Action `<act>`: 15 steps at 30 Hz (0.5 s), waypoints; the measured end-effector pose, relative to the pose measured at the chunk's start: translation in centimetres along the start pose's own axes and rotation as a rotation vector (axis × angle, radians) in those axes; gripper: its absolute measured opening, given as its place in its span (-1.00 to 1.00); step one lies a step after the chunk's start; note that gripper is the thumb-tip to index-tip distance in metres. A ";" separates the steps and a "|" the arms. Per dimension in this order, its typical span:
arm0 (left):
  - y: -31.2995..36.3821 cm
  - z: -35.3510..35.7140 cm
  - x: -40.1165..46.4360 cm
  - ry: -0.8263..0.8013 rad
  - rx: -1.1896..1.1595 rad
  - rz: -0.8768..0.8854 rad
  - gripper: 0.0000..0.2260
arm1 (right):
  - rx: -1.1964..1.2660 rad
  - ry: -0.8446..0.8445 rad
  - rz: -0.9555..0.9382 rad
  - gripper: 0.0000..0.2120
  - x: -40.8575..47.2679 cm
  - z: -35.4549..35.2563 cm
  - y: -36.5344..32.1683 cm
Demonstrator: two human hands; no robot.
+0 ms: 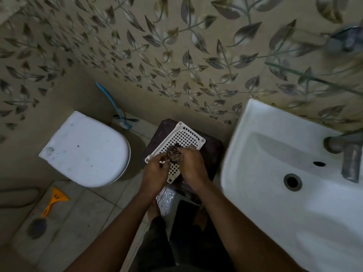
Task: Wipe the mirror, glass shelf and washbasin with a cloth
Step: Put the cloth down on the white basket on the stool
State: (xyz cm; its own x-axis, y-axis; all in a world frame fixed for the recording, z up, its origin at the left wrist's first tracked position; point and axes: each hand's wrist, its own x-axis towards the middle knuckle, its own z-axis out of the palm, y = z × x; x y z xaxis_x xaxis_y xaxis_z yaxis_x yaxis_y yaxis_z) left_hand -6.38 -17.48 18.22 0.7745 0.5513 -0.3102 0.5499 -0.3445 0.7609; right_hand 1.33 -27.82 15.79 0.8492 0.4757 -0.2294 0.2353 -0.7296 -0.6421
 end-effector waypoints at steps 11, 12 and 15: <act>-10.7 1.6 8.0 -0.208 0.116 -0.002 -0.73 | -0.210 -0.156 0.125 -0.49 7.4 13.8 5.1; -11.3 1.7 8.1 -0.224 0.111 0.006 -0.73 | -0.221 -0.133 0.128 -0.50 7.4 14.2 5.4; -12.7 1.4 8.4 -0.236 0.081 -0.020 -0.75 | -0.279 -0.085 0.126 -0.53 7.1 16.2 5.9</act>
State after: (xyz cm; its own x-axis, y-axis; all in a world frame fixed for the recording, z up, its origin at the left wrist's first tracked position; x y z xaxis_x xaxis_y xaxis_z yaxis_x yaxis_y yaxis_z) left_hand -6.41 -9.50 5.18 0.8095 0.3696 -0.4562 0.5818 -0.4005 0.7079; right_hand 1.11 -20.80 -1.45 0.8399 0.4036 -0.3628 0.2609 -0.8865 -0.3822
